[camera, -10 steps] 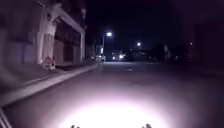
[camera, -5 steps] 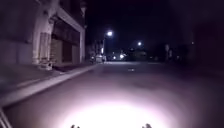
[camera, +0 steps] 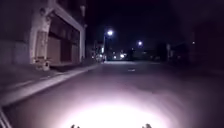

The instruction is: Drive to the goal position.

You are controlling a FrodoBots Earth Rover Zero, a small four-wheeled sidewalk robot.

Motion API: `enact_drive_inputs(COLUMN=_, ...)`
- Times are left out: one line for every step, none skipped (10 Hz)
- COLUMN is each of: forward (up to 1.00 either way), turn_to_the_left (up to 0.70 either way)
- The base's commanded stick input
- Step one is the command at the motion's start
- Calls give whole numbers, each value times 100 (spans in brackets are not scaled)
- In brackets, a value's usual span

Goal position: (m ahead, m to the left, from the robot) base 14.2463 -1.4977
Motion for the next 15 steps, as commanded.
enact_drive_inputs(forward=50, turn_to_the_left=0)
enact_drive_inputs(forward=50, turn_to_the_left=0)
enact_drive_inputs(forward=50, turn_to_the_left=0)
enact_drive_inputs(forward=50, turn_to_the_left=0)
enact_drive_inputs(forward=50, turn_to_the_left=0)
enact_drive_inputs(forward=50, turn_to_the_left=0)
enact_drive_inputs(forward=50, turn_to_the_left=0)
enact_drive_inputs(forward=50, turn_to_the_left=0)
enact_drive_inputs(forward=50, turn_to_the_left=0)
enact_drive_inputs(forward=50, turn_to_the_left=0)
enact_drive_inputs(forward=50, turn_to_the_left=0)
enact_drive_inputs(forward=50, turn_to_the_left=0)
enact_drive_inputs(forward=50, turn_to_the_left=0)
enact_drive_inputs(forward=50, turn_to_the_left=0)
enact_drive_inputs(forward=50, turn_to_the_left=0)
